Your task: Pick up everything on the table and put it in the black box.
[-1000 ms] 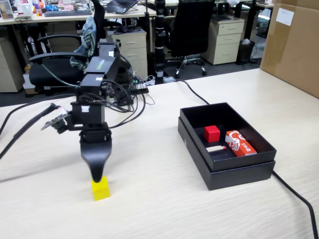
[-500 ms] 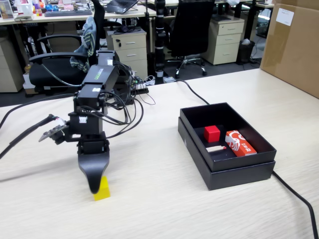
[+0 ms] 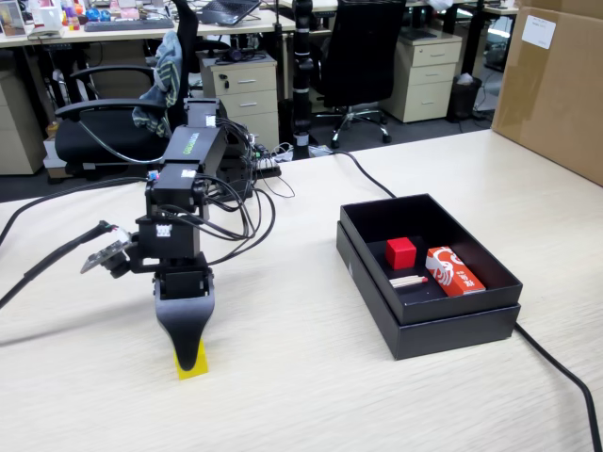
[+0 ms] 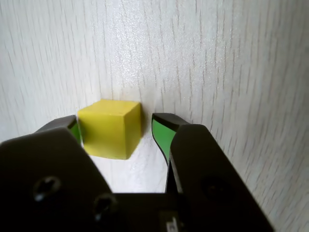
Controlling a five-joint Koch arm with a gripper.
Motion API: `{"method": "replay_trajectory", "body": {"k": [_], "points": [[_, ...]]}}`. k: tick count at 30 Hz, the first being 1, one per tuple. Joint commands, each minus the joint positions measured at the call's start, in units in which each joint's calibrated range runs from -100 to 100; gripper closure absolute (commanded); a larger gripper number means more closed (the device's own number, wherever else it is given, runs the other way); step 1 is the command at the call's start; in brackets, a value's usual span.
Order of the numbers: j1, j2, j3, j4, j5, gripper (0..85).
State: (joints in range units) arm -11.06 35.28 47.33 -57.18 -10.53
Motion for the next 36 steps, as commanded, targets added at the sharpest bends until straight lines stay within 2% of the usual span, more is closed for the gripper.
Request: {"method": "replay_trajectory", "body": {"k": [1,2,3,6,9,16,22,29,36], "points": [[0.39,-0.79,4.26,-2.13,-0.34,60.6],[0.39,-0.56,4.53,-2.21,-0.34,62.4],[0.39,-0.11,5.25,-2.65,-0.34,69.4],[0.34,0.12,5.53,-2.99,-0.34,74.3],[0.29,0.12,5.53,-3.08,-0.24,84.7],[0.39,-1.71,4.44,-6.10,-0.10,84.6],[1.81,-26.15,-6.26,-6.10,2.44,84.6],[6.50,-55.87,-18.41,-6.10,5.08,84.7],[14.26,-80.31,-27.93,-6.10,8.35,84.6]]}}
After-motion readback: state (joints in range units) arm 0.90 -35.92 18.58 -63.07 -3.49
